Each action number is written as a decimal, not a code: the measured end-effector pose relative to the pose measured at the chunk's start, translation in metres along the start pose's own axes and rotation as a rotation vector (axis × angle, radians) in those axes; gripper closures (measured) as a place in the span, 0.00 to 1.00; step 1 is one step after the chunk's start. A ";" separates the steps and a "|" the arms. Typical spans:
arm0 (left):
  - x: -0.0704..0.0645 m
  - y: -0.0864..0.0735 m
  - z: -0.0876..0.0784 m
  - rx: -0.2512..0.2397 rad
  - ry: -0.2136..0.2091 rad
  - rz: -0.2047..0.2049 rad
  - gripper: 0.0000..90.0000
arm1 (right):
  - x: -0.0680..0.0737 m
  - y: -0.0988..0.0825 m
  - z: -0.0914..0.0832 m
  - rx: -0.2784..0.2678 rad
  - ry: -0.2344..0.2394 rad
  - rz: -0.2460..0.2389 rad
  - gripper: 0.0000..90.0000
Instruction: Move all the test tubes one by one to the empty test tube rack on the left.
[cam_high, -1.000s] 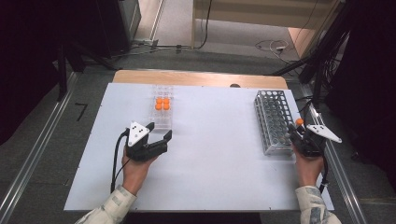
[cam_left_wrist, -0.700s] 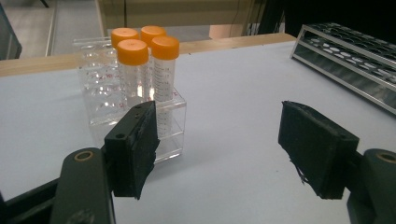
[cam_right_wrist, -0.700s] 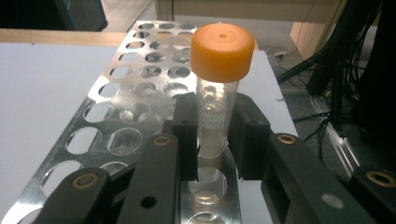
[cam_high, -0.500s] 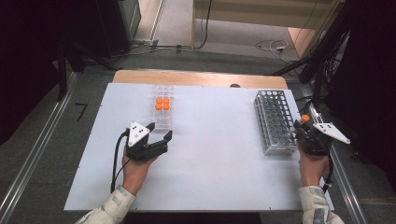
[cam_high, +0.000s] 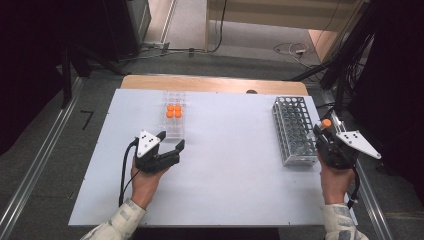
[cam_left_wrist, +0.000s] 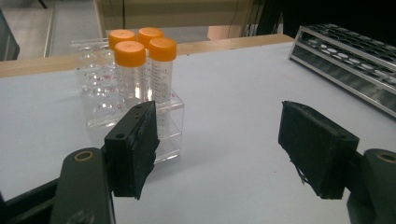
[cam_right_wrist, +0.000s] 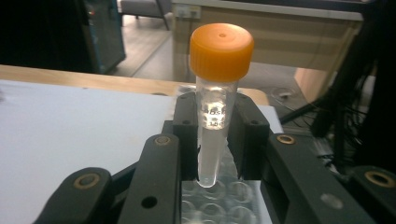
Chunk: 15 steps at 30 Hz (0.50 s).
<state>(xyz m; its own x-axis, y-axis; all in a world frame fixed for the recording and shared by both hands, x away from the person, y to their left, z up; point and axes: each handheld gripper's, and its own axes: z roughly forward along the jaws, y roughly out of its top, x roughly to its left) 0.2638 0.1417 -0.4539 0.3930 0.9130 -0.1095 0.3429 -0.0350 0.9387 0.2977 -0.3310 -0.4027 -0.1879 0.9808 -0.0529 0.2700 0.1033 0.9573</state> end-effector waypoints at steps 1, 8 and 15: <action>0.000 0.000 0.000 -0.001 0.000 0.000 0.31 | 0.004 0.001 -0.001 -0.002 0.022 -0.002 0.80; -0.001 0.000 0.000 -0.001 -0.004 0.001 0.31 | 0.041 0.006 -0.003 0.007 0.161 -0.045 0.80; -0.001 0.000 0.000 0.000 -0.005 0.002 0.31 | 0.068 0.003 -0.001 0.026 0.254 -0.065 0.80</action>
<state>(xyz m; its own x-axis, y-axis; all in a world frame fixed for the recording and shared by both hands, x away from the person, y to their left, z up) 0.2631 0.1409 -0.4537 0.3977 0.9110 -0.1094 0.3421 -0.0366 0.9390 0.2850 -0.2641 -0.4027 -0.4356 0.8994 -0.0374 0.2730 0.1716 0.9466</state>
